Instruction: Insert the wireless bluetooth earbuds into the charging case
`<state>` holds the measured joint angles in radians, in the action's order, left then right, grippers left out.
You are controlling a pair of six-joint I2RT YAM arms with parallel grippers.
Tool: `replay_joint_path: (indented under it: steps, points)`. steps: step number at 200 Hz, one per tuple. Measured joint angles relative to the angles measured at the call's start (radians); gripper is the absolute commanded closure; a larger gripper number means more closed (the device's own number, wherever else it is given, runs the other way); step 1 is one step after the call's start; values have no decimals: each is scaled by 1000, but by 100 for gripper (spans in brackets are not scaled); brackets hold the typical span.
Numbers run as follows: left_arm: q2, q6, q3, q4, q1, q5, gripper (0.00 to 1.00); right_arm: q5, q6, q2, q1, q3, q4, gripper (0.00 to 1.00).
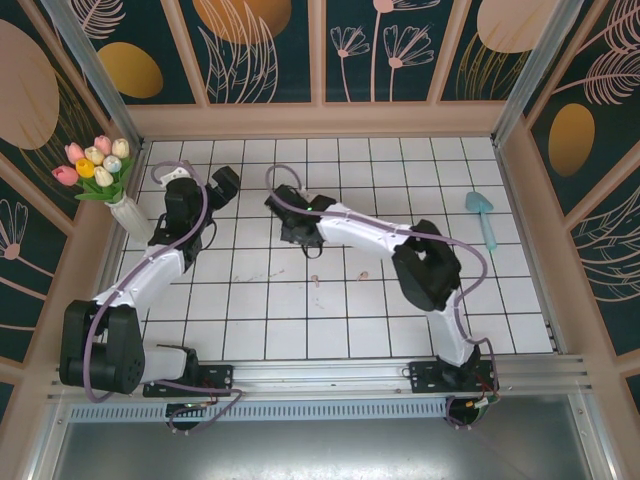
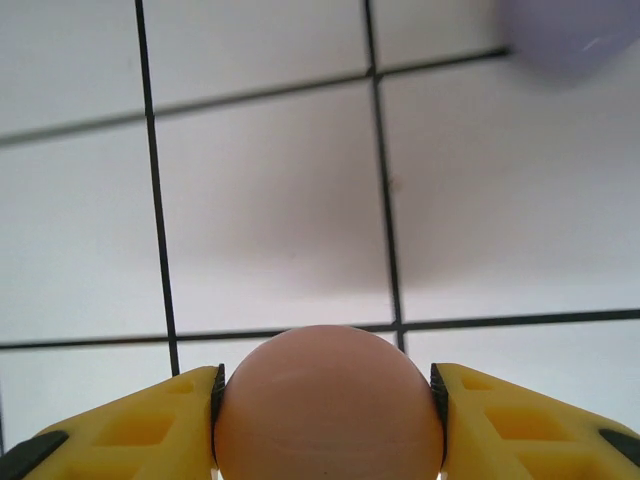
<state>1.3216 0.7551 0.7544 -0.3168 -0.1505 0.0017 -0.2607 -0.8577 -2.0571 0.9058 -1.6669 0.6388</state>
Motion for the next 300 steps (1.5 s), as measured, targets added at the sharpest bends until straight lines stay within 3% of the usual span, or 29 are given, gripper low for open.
replay_joint_path:
  steps: [79, 115, 148, 187, 300]
  points:
    - [167, 92, -133, -341, -10, 341, 2, 86, -80, 171, -188, 249, -178, 56]
    - [279, 138, -169, -509, -97, 432, 3, 155, -137, 206, -240, 288, -259, 56]
    - [345, 159, -181, -671, -182, 462, 10, 209, -196, 207, -260, 305, -323, 56]
    - [444, 195, -221, -861, -212, 467, 18, 275, -263, 207, -273, 320, -386, 57]
    - [608, 204, -172, -1026, -308, 473, 27, 351, -332, 207, -282, 335, -459, 58]
